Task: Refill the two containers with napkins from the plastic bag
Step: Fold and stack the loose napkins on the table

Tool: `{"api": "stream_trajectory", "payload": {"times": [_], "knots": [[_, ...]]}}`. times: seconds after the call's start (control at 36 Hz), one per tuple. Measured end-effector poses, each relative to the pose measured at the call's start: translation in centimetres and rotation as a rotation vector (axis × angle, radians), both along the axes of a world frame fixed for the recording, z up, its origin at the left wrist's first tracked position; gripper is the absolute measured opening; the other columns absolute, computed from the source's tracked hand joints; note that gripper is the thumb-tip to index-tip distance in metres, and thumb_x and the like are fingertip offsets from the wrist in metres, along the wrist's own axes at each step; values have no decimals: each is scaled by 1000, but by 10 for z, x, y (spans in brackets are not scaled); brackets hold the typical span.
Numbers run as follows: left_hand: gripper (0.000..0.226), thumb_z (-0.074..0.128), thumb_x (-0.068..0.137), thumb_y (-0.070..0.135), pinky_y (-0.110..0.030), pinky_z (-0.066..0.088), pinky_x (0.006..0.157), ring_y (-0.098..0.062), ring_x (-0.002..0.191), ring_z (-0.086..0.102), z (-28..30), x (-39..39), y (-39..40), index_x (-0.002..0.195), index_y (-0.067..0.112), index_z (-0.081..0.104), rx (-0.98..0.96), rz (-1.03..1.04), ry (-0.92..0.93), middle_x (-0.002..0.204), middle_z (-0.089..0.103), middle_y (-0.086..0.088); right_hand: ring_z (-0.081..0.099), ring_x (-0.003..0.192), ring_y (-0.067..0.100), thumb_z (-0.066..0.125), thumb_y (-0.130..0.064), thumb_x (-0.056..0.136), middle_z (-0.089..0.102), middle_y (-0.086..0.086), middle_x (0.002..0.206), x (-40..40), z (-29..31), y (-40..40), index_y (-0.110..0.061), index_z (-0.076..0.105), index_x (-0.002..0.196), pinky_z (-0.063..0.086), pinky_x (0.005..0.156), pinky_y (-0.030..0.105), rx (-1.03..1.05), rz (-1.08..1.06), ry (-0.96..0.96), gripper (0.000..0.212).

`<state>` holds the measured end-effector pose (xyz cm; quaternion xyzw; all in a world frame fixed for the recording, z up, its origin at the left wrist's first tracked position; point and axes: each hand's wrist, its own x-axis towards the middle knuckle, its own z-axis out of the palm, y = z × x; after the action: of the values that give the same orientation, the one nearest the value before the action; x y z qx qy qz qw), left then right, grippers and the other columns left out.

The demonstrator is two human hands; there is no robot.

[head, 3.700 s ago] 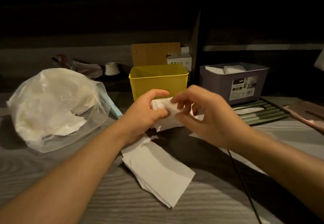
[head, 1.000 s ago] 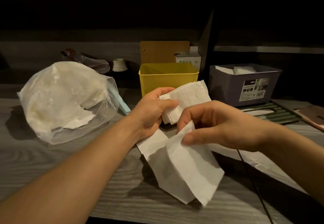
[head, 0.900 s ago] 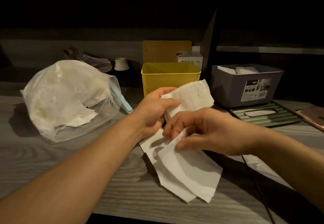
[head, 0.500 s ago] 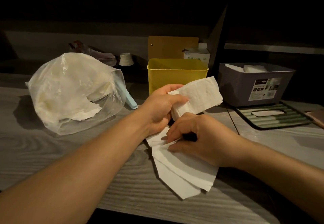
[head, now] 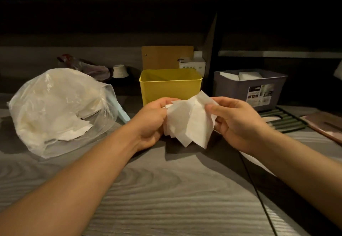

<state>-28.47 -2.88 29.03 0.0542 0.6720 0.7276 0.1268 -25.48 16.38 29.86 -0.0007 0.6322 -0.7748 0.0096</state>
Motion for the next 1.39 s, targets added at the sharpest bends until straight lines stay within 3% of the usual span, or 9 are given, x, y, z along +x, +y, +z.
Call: {"api": "stream_trajectory", "payload": {"times": [0.11,0.33,0.44,0.69,0.83,0.94,1.11,1.25,1.39], "knots": [[24,55,101,11,-33,57,61,-25,98,65,3,2,1,120,18,66,5,-12,-8,115,69,-9,72,97,22,61,-7,96,75,7,104,-3,-1,4,-12,69,100,58,81,36,66,7,-12,11],[26,58,99,7,-34,59,73,-27,111,64,2,0,0,120,20,67,-16,-26,-20,120,68,-8,67,89,2,65,-17,96,71,-14,97,-5,-1,21,-29,68,105,53,65,18,787,-68,296,16],[30,59,96,3,-34,59,71,-28,110,66,3,0,0,121,19,67,-11,-27,-28,123,68,-9,66,81,2,65,-15,96,70,-12,88,-5,7,31,-31,68,93,56,74,19,1036,-15,371,17],[28,61,95,3,-34,58,71,-28,107,68,3,1,0,119,18,68,-23,-26,-13,119,69,-10,71,88,16,57,-5,95,73,0,87,-7,10,43,-18,68,87,58,86,32,706,63,377,19],[29,61,96,3,-33,59,69,-27,102,70,4,3,-1,120,17,67,-30,-30,-4,117,69,-9,63,67,18,43,12,92,60,6,68,-4,19,48,-5,56,75,57,68,25,387,266,362,27],[29,60,96,3,-33,60,70,-28,105,68,3,3,-1,120,17,66,-35,-30,0,120,67,-9,48,56,20,45,-1,71,48,10,61,-2,25,55,-11,58,63,49,56,27,234,424,249,18],[29,60,96,3,-35,61,74,-27,104,70,3,1,0,120,17,66,-32,-23,-2,118,68,-9,64,92,5,52,3,97,65,-15,94,-1,17,51,-30,71,93,54,79,32,1012,243,544,38],[29,60,96,2,-35,60,74,-27,106,69,2,0,1,120,17,67,-34,-24,1,118,69,-10,44,123,-5,49,10,96,42,-25,131,-2,14,43,-55,58,112,45,95,14,1108,240,749,68],[29,60,96,3,-34,60,73,-26,103,70,4,1,2,121,17,67,-46,-31,18,116,69,-9,33,123,-12,50,0,101,33,-26,134,-4,15,35,-53,59,120,40,96,5,1284,302,845,56]]}}
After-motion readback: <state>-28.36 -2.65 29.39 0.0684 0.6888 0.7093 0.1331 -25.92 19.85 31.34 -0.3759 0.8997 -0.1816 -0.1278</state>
